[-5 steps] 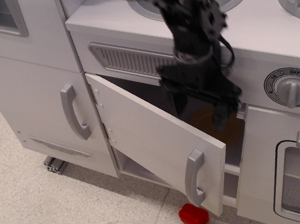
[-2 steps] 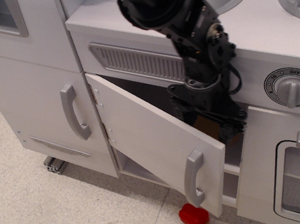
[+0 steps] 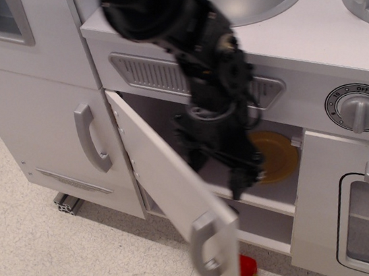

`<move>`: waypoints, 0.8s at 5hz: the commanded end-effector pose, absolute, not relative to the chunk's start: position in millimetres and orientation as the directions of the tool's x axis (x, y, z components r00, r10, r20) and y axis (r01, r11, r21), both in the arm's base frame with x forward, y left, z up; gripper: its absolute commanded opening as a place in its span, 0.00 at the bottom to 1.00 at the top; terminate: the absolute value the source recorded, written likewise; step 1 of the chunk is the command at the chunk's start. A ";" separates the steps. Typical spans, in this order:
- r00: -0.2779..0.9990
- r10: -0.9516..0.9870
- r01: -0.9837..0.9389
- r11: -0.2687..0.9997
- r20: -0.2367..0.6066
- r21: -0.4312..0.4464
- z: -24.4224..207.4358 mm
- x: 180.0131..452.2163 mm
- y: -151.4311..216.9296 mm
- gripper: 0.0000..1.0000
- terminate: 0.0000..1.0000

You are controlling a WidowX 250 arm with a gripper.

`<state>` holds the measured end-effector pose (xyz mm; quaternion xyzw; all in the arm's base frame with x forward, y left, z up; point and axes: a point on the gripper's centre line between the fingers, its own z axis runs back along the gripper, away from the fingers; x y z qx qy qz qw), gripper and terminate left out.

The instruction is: Open cabinet

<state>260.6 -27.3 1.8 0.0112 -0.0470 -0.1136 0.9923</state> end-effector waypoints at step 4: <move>0.970 -0.224 0.212 0.970 0.096 0.122 4.8 228.6 44.0 1.00 0.00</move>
